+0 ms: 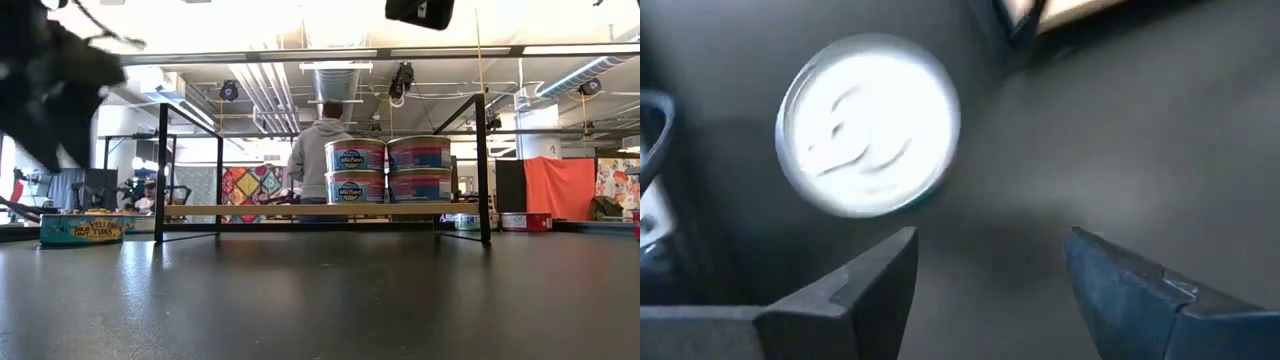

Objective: Stack canned seafood by type on shelf
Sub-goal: Put the middle left light blue tuna can on the shelf

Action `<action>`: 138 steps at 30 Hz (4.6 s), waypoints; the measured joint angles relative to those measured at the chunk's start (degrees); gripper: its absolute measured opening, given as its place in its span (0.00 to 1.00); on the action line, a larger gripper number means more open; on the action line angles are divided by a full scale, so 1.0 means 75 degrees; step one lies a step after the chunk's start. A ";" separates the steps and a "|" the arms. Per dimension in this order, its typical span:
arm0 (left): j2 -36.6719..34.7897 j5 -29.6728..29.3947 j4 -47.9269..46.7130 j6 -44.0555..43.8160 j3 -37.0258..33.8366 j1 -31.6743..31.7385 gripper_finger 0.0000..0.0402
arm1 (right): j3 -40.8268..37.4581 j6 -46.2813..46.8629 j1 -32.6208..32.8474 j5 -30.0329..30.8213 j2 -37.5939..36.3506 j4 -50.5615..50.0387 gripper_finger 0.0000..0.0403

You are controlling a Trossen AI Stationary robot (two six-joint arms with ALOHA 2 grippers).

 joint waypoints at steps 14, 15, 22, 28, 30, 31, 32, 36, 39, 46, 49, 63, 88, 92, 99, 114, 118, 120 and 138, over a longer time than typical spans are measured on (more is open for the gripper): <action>-0.0020 -0.0388 -0.0672 0.0046 -0.0443 0.0112 0.26 | 0.0000 0.0496 0.0108 0.0284 0.0006 0.0009 0.02; -0.0023 -0.0339 -0.0726 0.0057 -0.0526 0.0166 0.21 | 0.0000 0.0578 0.0108 0.0328 0.0006 0.0012 0.02; 0.0035 -0.0678 -0.0623 0.0259 -0.0687 0.0728 0.03 | 0.0000 0.0928 0.0041 0.0402 0.0006 0.0176 0.02; 0.0134 -0.0869 -0.0497 0.0680 -0.0766 0.1443 0.00 | 0.0000 0.1200 0.0041 0.0392 0.0009 0.0358 0.02; 0.0245 -0.0873 -0.0491 0.0702 -0.0769 0.1559 0.00 | 0.0000 0.1254 0.0044 0.0385 0.0012 0.0358 0.02; 0.0321 -0.0875 -0.0472 0.0702 -0.0769 0.1585 0.00 | 0.0000 0.1275 0.0046 0.0380 0.0012 0.0356 0.02; 0.0403 -0.0878 -0.0456 0.0702 -0.0772 0.1594 0.00 | 0.0000 0.1302 0.0060 0.0379 0.0012 0.0356 0.02; 0.0829 -0.0884 -0.0092 0.0720 -0.0845 0.1603 0.00 | 0.0000 0.1319 0.0076 0.0379 0.0012 0.0354 0.02; 0.1274 -0.0886 0.0524 0.0871 -0.0984 0.1603 0.00 | 0.0000 0.1319 0.0097 0.0374 0.0015 0.0356 0.02; 0.2184 -0.1068 0.0576 0.1070 -0.0620 0.1313 0.00 | 0.0000 0.1319 0.0224 0.0255 0.0015 0.0303 0.02; 0.2259 -0.0887 0.1125 0.1334 -0.0092 0.0930 0.00 | 0.0000 0.1337 0.0284 0.0172 0.0015 0.0188 0.02; 0.3258 -0.1547 0.7290 0.4532 0.0930 -0.0191 0.00 | 0.0000 0.1212 0.0335 0.0178 0.0012 0.0236 0.02; 0.3808 -0.2764 0.3584 -0.0560 0.1538 0.0414 0.00 | -0.0006 0.0804 0.0384 0.0198 0.0090 0.0192 0.02; 0.4276 -0.2499 0.3551 -0.0618 0.1724 0.0356 0.00 | -0.0006 0.0847 0.0556 0.0185 0.0090 0.0178 0.02; 0.4476 -0.1826 0.2651 0.0350 0.2456 -0.0303 0.00 | -0.0006 0.0993 0.0679 0.0181 0.0090 0.0146 0.02; 0.4132 -0.0741 -0.1237 -0.1264 0.3619 -0.1617 0.00 | -0.0005 0.0993 0.0677 0.0200 0.0092 0.0187 0.02; 0.4081 0.0202 -0.0204 -0.1582 0.2668 -0.1502 0.00 | -0.0006 0.0993 0.0677 0.0324 0.0093 0.0192 0.02; 0.3964 0.0392 0.0413 -0.1602 0.2245 -0.1391 0.00 | -0.0006 0.0998 0.0679 0.0326 0.0093 0.0209 0.02; 0.3669 -0.1104 0.5629 0.1667 0.0942 0.0186 0.00 | -0.0005 0.1194 0.0712 0.0375 0.0102 0.0368 0.02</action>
